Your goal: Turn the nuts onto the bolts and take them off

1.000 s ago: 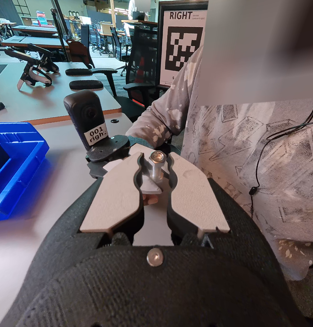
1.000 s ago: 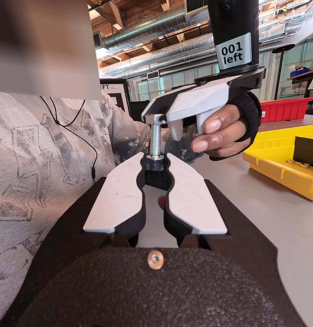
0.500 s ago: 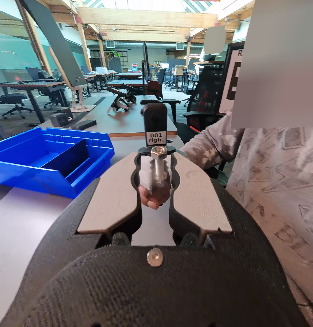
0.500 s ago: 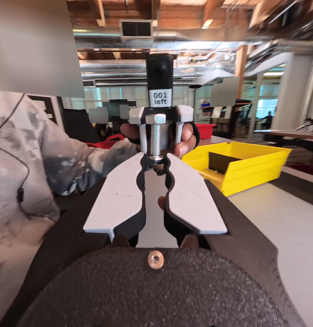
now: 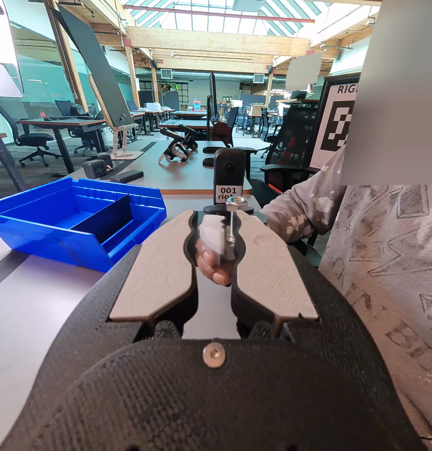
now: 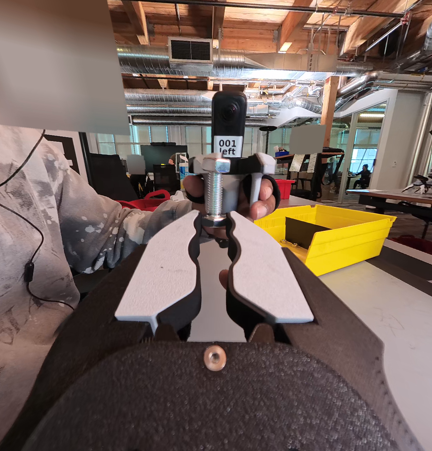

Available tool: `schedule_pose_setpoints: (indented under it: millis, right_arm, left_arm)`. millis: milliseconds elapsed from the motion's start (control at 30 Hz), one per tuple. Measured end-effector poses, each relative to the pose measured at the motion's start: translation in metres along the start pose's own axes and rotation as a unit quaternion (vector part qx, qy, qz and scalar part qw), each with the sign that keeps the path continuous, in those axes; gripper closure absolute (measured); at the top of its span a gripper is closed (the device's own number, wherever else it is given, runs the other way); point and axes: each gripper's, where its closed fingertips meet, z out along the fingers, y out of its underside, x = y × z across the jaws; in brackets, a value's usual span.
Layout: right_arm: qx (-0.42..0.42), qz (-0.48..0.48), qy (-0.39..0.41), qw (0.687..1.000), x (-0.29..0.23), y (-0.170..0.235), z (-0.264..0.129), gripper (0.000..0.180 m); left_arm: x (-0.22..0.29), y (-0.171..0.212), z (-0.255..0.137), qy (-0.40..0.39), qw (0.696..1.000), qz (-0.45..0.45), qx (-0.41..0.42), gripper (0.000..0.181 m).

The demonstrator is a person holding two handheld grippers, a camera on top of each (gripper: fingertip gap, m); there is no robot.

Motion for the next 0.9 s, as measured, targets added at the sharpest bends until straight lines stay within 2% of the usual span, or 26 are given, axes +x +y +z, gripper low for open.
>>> schedule_pose_setpoints:
  millis: [233,900]
  right_arm:
    - [-0.012,-0.012,0.018,1.000,0.0049,0.0039,0.0010,0.161]
    - [-0.021,-0.042,0.029,0.998,0.0065,0.0046,0.0003,0.161]
  left_arm:
    - [0.0093,0.0002,0.0070,0.023,1.000,-0.009,0.004,0.149]
    - [0.0090,0.0039,0.0057,0.030,0.999,-0.020,0.006,0.153]
